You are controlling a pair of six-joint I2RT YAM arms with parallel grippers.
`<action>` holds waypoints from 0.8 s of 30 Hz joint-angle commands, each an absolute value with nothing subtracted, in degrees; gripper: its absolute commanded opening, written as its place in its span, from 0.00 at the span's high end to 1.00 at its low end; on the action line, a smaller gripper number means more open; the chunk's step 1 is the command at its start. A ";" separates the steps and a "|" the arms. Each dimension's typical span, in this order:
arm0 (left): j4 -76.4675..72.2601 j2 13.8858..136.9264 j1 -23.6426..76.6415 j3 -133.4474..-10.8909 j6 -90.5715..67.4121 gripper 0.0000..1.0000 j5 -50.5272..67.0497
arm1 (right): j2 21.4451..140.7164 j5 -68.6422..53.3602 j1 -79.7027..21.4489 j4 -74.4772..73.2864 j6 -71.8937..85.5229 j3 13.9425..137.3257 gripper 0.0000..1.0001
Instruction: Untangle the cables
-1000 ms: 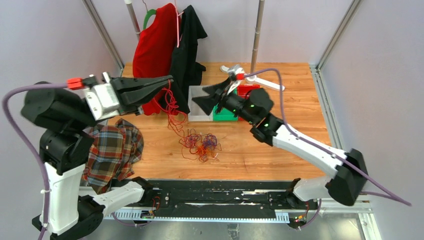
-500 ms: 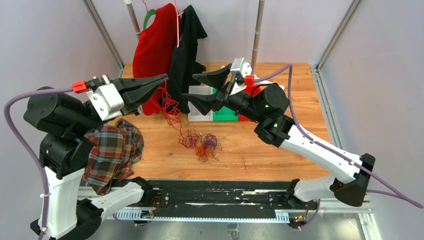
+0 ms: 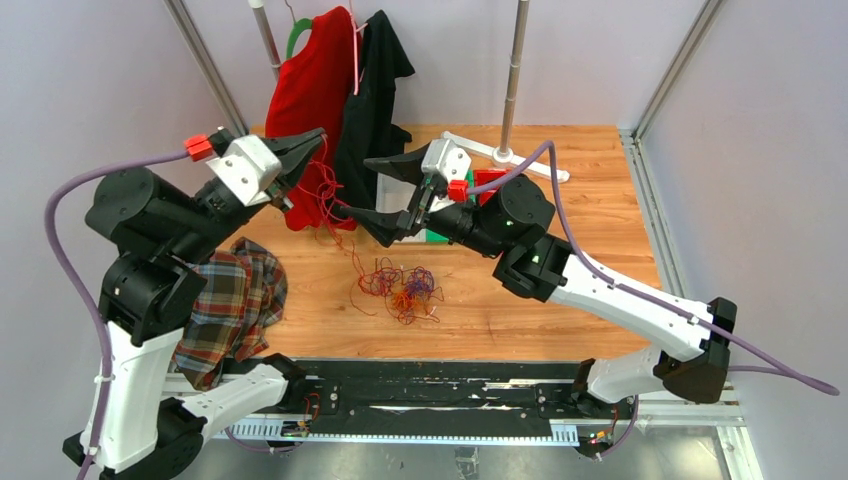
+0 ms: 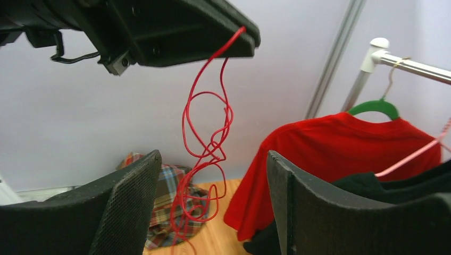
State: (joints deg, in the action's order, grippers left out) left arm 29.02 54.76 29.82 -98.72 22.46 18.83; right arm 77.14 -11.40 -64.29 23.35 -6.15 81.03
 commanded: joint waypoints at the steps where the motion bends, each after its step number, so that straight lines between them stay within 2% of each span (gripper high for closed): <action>1: 29.76 54.66 30.15 -96.13 26.75 1.00 10.24 | 75.36 -6.88 -65.28 22.06 -12.56 82.34 0.28; 11: 30.44 54.10 30.15 -93.96 27.52 1.00 10.84 | 84.58 -9.32 -65.30 13.79 -12.68 95.33 0.31; 17: 30.50 53.70 30.15 -93.84 27.72 1.00 11.64 | 89.68 -6.52 -65.30 8.57 -13.38 101.46 0.40; 19: 30.58 53.53 30.15 -93.87 26.96 1.00 13.05 | 91.02 -4.85 -65.30 7.73 -13.72 103.15 0.51; 20: 30.62 53.38 30.15 -93.79 26.52 1.00 13.88 | 91.64 -3.48 -65.21 7.36 -14.21 104.11 0.60; 21: 30.90 53.28 30.15 -93.82 26.17 1.00 15.13 | 92.15 -1.66 -65.21 7.00 -15.74 104.94 0.73; 22: 31.23 53.05 30.16 -93.80 25.89 1.00 16.26 | 92.38 1.08 -65.21 6.56 -17.35 105.77 0.89; 23: 31.36 52.82 30.15 -93.59 25.63 1.00 17.02 | 92.45 3.88 -65.14 6.74 -18.87 105.86 0.98; 24: 31.29 52.48 30.15 -93.22 25.57 1.00 17.53 | 92.14 6.66 -64.94 7.39 -19.84 105.54 0.99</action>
